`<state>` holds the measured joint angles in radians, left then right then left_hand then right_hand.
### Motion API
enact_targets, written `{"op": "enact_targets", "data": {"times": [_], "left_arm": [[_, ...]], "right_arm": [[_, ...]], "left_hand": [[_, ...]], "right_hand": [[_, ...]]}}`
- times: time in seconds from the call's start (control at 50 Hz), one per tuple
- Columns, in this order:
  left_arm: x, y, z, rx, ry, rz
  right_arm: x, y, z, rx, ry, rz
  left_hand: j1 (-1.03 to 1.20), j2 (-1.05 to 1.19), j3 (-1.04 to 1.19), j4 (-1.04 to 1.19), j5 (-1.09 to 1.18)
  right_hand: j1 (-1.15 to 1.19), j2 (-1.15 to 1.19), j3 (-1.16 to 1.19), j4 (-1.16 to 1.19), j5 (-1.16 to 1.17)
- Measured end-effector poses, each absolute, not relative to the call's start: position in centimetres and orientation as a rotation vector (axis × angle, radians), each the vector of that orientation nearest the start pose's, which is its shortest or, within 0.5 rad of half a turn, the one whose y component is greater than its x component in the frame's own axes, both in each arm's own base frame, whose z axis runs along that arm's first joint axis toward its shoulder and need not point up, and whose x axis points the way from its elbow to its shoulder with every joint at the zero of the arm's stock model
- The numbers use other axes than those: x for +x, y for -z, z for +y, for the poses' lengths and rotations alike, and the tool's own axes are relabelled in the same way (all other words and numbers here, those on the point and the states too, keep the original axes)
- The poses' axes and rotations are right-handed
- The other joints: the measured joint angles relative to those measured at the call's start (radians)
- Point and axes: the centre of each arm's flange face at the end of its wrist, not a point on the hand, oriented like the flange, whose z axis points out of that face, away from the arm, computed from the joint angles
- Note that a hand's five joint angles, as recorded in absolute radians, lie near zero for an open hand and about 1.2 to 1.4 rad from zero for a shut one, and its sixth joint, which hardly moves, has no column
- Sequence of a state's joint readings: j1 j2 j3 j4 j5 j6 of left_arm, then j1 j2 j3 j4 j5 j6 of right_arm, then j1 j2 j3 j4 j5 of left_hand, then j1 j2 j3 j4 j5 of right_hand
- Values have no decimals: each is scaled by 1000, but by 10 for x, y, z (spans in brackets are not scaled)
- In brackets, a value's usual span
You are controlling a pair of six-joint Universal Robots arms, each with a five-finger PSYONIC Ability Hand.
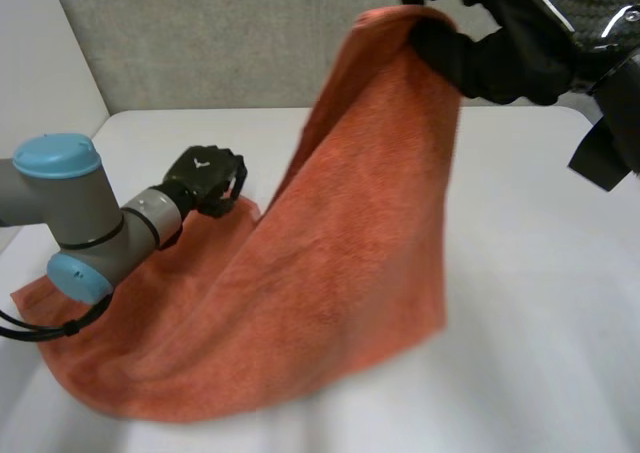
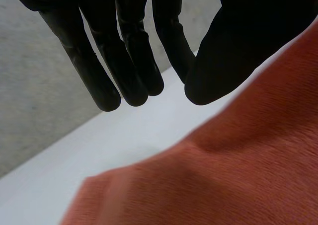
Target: Fold the laundry
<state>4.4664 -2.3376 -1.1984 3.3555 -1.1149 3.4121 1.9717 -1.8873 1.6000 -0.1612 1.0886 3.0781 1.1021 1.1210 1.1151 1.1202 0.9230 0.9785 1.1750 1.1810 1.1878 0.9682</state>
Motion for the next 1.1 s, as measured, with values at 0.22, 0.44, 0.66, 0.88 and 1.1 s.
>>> {"op": "enact_targets", "data": {"times": [0.22,0.44,0.66,0.88,1.1], "left_arm": [[-276,-130,-375,1247,2196,2466],[-280,-133,-376,1309,2221,2460],[-296,-108,-367,1410,2163,2542],[-291,-134,-392,1122,2282,2311],[-257,-203,-380,909,2402,2081]], "right_arm": [[244,-393,-184,-813,2165,1332],[246,-402,-179,-829,2171,1288],[245,-419,-177,-824,2217,1231],[243,-393,-194,-824,2126,1403],[239,-312,-257,-824,1848,1884]], "left_hand": [[-885,-890,-875,-891,-871],[-881,-890,-875,-890,-870],[-440,-492,-490,-509,-490],[39,72,70,70,37],[39,75,74,70,37]], "right_hand": [[0,0,2,0,0],[0,0,2,0,0],[0,0,2,0,0],[0,0,2,0,0],[0,0,2,0,11]]}}
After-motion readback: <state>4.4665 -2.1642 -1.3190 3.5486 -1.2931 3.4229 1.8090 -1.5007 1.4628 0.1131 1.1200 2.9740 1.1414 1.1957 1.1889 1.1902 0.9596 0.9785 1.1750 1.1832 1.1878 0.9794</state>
